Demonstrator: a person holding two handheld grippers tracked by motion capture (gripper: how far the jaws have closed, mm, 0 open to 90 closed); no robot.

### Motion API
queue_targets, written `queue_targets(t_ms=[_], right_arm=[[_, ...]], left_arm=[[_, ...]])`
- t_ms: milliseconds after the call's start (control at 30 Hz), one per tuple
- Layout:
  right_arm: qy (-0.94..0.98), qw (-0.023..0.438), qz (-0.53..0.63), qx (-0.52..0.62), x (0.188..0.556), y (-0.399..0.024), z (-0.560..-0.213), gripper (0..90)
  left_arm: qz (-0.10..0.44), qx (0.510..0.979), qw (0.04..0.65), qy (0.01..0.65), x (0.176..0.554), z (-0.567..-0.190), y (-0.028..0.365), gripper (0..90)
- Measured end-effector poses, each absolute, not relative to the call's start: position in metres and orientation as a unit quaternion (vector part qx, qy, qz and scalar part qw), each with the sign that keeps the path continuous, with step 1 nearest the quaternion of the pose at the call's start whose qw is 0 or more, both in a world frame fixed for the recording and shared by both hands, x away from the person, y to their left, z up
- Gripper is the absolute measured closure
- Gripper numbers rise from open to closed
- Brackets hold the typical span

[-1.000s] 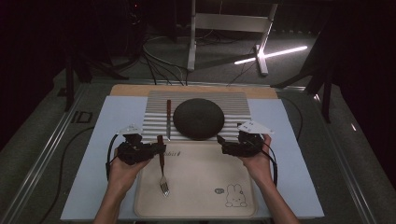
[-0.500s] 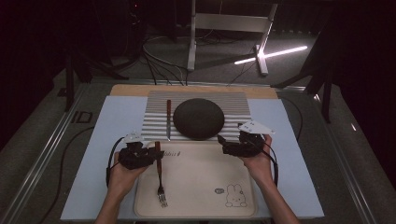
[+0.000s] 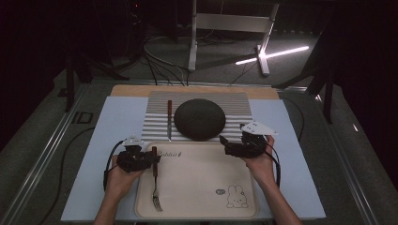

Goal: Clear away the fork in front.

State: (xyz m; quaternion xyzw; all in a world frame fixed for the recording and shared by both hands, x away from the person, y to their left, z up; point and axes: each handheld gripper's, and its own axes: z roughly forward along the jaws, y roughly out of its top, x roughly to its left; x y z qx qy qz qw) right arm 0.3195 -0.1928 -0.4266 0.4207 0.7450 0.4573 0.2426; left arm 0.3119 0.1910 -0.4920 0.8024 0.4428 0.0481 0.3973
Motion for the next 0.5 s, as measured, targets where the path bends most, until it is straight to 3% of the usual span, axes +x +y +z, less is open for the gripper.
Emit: queue_targets(t_ms=[400,500], right_arm=[[0.746,0.242,0.455,0.422,0.319,-0.194,-0.428,11.3],[0.747,0.241,0.453,0.424,0.319,-0.194,-0.429,11.3]], left_arm=[[0.06,0.8,0.357,0.479,0.317,-0.505,0.2,55.5],[0.081,0.786,0.367,0.491,0.316,-0.499,0.203,46.2]])
